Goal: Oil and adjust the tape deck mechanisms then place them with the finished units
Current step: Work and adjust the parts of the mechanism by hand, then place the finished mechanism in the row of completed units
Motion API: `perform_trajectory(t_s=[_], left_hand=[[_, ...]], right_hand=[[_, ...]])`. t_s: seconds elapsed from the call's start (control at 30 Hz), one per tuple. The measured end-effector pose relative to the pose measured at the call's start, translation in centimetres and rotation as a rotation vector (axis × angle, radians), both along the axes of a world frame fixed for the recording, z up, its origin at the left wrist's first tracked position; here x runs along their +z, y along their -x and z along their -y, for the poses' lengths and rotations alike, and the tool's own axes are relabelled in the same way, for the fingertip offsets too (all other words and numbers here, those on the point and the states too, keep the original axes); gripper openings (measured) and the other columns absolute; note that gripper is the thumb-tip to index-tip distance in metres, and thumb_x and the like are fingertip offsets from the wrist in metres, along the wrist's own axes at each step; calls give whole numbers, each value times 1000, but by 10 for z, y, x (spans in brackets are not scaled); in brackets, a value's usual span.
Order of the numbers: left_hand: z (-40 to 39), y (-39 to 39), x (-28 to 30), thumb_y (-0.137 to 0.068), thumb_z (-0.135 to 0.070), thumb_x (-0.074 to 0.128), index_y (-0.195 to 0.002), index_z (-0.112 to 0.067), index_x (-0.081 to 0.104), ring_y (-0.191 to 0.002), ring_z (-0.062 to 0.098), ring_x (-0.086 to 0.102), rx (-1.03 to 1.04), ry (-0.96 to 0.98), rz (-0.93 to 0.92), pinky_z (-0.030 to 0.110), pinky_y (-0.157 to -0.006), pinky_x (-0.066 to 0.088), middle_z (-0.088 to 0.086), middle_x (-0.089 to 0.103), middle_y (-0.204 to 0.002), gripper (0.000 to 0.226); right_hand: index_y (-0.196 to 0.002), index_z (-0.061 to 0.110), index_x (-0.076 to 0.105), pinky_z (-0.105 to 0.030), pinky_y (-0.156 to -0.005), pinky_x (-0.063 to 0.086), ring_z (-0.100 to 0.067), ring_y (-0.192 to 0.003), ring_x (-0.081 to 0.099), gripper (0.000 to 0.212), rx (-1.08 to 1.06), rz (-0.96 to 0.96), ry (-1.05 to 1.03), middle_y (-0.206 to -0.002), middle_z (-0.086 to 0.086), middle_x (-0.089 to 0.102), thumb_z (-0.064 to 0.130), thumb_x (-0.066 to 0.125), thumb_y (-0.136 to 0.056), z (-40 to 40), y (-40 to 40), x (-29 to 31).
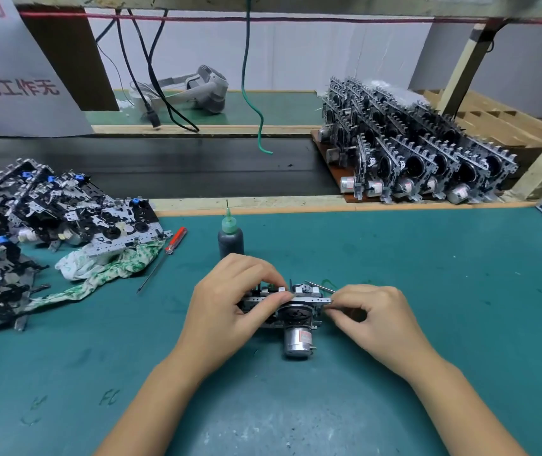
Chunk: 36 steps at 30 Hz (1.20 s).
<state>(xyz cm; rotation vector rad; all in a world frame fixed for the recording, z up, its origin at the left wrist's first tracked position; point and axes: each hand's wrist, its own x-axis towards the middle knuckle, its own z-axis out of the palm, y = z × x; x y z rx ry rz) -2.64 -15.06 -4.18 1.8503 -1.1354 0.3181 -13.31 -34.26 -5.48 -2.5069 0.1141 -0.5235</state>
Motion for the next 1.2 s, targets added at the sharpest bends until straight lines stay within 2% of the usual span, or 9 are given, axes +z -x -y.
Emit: perform_trajectory(t_s=[0.2,0.3,0.4,0.63,0.73,0.87,1.0,1.1,1.2], left_hand=[[0,0,0,-86,-35,61,-77,-16,67,-84,10,57,1,4,-9,23,-75,43,-12,63,-83,22],[0,0,0,-86,-35,61,-77,-16,67,-84,9,57,5,3,-6,23,-75,43,-12,63,-82,22],[0,0,0,-86,-36,61,-78,-17,67,-83,9,57,6,8,-12,22,-75,43,-13,63,-82,22],[0,1,0,-87,-36,61,-78,-17,67,-82,9,57,5,11,-4,24,-74,44,-13,63,-82,22],[1,1,0,-86,-36,61,-77,-17,67,-81,10,58,-2,29,-20,25,-74,45,-14,63,-81,22],[3,1,1,-83,-34,63,-76,-17,68,-76,8,57,-29,72,-72,20,-69,43,-16,62,-78,19],[16,1,9,-84,-34,63,-76,-17,69,-74,7,57,-106,52,-53,22,-69,44,-16,63,-76,20],[41,0,23,-84,-34,65,-78,-16,70,-75,8,56,-216,27,-40,24,-71,45,-14,66,-77,20],[86,-4,42,-79,-30,70,-78,-17,72,-77,10,58,-351,2,-129,27,-74,45,-11,68,-78,13]], right_hand=[[-75,19,76,-28,-61,52,-10,-62,62,9,22,24,50,-72,15,69,15,68,-75,-2,1,1],[-77,19,77,-29,-64,52,-11,-63,62,10,23,-10,12,-73,14,69,9,73,-76,-1,0,-2],[-77,20,77,-24,-61,46,-7,-61,57,11,18,-11,20,-71,15,68,10,73,-76,0,0,-4],[-76,19,75,-28,-54,47,-9,-55,50,10,26,22,77,-66,13,63,15,66,-75,-1,-1,-6],[-78,20,74,-28,-56,46,-12,-56,52,10,24,75,-44,-66,15,59,15,65,-77,-5,-2,-5],[-87,35,61,-20,-56,44,-11,-58,53,9,45,212,-280,-72,7,58,41,58,-80,-11,-2,14],[-79,32,37,-22,-52,35,-13,-56,40,24,116,95,114,-60,16,40,52,50,-83,-6,1,33],[-78,31,34,-23,-50,28,-12,-59,31,24,125,64,267,-58,18,32,52,43,-88,11,8,56],[-80,32,35,-24,-47,34,-11,-57,34,23,50,42,438,-62,15,37,52,38,-91,45,25,75]])
